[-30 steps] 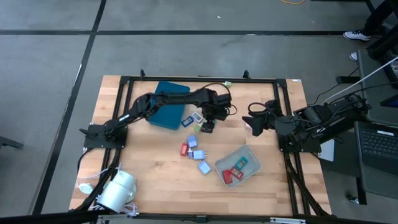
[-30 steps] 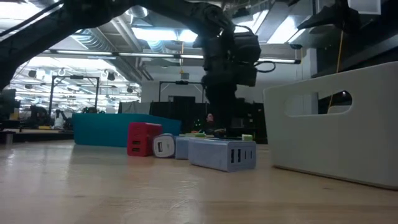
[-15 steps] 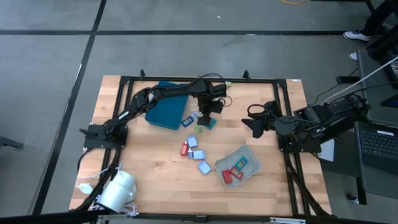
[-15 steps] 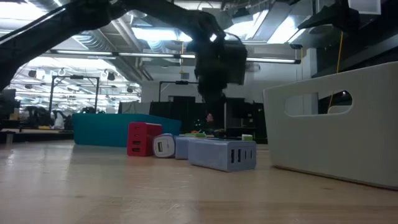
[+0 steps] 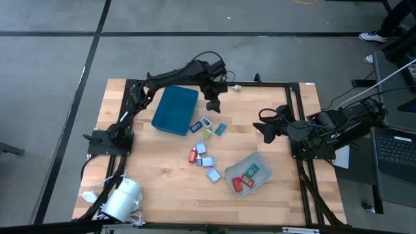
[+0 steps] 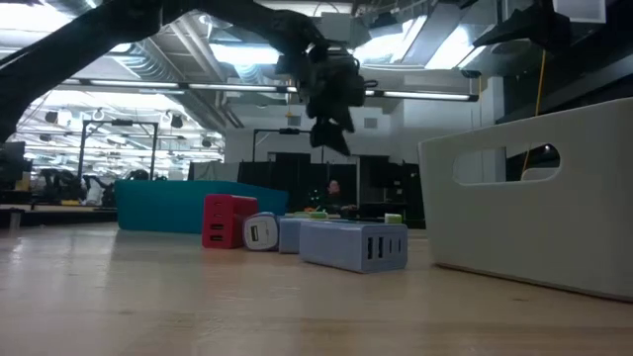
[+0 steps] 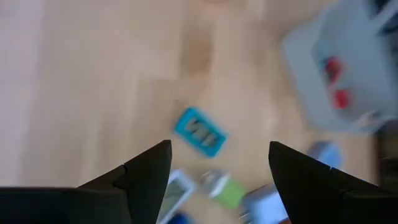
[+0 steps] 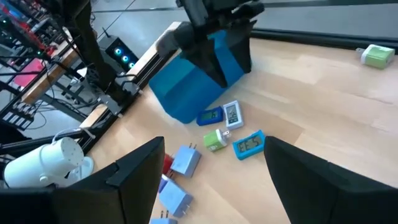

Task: Pick & Place Office items
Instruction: Put the light blue digital clock into the gray bin

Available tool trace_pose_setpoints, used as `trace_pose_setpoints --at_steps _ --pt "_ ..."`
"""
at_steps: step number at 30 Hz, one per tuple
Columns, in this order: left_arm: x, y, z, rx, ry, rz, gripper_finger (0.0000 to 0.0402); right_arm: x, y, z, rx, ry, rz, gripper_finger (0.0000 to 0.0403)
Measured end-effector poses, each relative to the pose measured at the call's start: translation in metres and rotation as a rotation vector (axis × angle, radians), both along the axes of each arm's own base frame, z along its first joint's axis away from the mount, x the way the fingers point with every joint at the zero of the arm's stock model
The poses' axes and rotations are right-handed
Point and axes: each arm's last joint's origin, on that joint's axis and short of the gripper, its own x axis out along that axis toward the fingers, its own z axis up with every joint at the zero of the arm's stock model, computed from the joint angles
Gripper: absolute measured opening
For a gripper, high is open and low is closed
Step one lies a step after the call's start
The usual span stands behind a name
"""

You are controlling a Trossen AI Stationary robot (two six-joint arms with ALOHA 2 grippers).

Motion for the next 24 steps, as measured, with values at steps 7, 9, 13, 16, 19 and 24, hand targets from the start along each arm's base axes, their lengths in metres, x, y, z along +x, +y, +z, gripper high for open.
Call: trace_pose_setpoints --at_steps 7,9,13,16,19,24 --pt "0.008 0.011 0.027 0.088 -0.076 0.335 0.0262 0.000 -0.001 0.001 -0.031 -0.010 -0.040 0.0280" --pt "0.009 0.011 0.016 0.177 0.019 0.428 0.0262 0.000 -0.002 0.001 -0.032 -0.014 -0.047 0.0280" --pt "0.015 -0.009 -0.013 0.292 0.245 0.450 0.0263 0.000 -0.002 0.001 -0.022 -0.019 -0.053 0.0280" --pt "0.027 -0.027 -0.039 0.288 0.332 0.423 0.0263 0.000 -0.002 0.001 -0.022 -0.019 -0.052 0.0280" --pt "0.040 -0.044 -0.050 0.285 0.328 0.425 0.0264 0.000 -0.001 0.001 -0.015 -0.018 -0.047 0.0280" --pt "0.053 -0.069 -0.069 0.256 0.362 0.415 0.0275 0.000 -0.001 0.000 0.007 -0.012 -0.022 0.0280"
